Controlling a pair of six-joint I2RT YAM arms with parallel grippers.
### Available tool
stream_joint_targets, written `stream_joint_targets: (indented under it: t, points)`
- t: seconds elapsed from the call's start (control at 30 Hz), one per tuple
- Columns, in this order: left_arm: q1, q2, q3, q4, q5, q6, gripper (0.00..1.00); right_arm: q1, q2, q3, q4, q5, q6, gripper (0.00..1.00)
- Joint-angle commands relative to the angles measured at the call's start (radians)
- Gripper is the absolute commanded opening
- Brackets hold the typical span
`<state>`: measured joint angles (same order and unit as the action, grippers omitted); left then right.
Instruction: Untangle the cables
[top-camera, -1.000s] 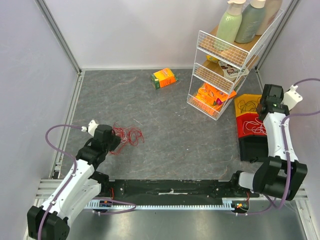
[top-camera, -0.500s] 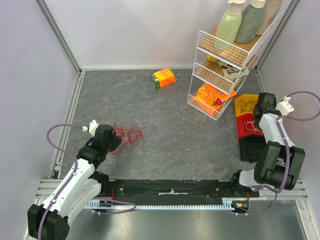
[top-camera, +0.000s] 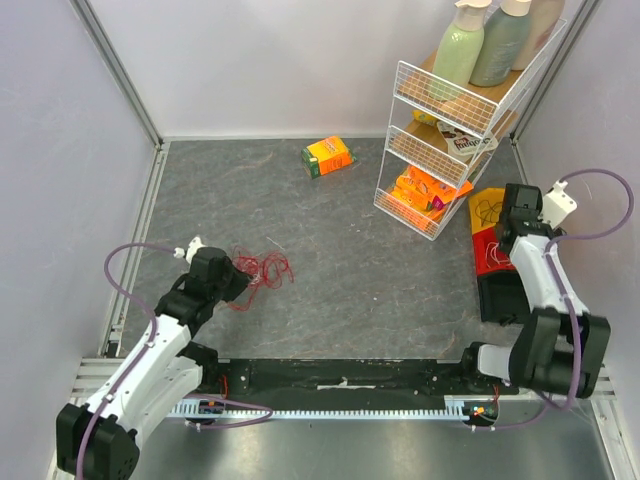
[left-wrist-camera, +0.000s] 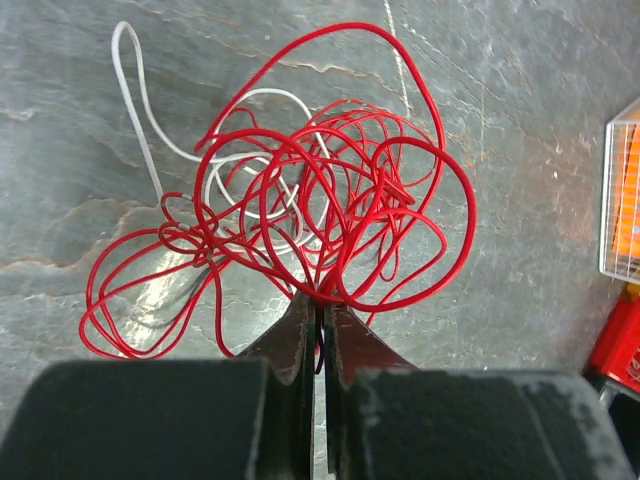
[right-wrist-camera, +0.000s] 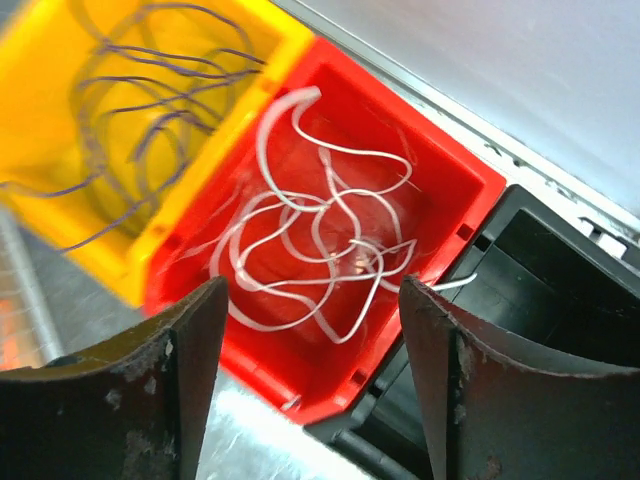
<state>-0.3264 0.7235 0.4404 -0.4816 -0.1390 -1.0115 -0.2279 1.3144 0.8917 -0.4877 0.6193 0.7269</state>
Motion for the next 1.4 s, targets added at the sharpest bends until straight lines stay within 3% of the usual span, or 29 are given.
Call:
stream_joint_targets:
  t: [0.0, 0.1, 0.27, 0.33, 0.4, 0.47, 0.6, 0.67, 0.97, 1.37]
  points:
    - [0.003, 0.02, 0.023, 0.09, 0.119, 0.103, 0.02, 0.111, -0.182, 0.015, 0.003, 0.069, -0.05, 0.77]
    - [0.004, 0.025, 0.046, 0.069, 0.112, 0.134, 0.02, 0.27, -0.268, -0.003, -0.051, 0.04, -0.038, 0.77]
    - [0.003, -0.013, 0.066, 0.012, 0.053, 0.12, 0.02, 0.721, -0.351, -0.135, -0.071, 0.031, 0.069, 0.72]
    - [0.003, -0.035, 0.064, 0.002, 0.052, 0.116, 0.02, 0.957, -0.333, -0.181, 0.057, -0.015, 0.017, 0.71]
    - [0.004, -0.056, 0.063, -0.006, 0.053, 0.113, 0.02, 1.126, -0.221, -0.188, 0.209, -0.166, -0.102, 0.72]
    - [0.004, -0.071, 0.063, -0.017, 0.058, 0.114, 0.02, 1.217, -0.094, -0.139, 0.303, -0.335, -0.213, 0.73]
    - [0.003, -0.11, 0.073, -0.029, 0.096, 0.129, 0.02, 1.271, 0.084, -0.053, 0.536, -0.645, -0.241, 0.74]
    - [0.004, -0.131, 0.092, -0.034, 0.131, 0.148, 0.01, 1.274, 0.152, -0.008, 0.618, -0.711, -0.239, 0.76]
    - [0.004, -0.223, 0.23, -0.111, 0.134, 0.179, 0.02, 1.273, 0.387, 0.191, 0.696, -0.811, -0.264, 0.76]
    - [0.003, -0.202, 0.434, 0.046, 0.418, 0.24, 0.02, 1.273, 0.316, 0.081, 0.87, -0.764, -0.238, 0.78]
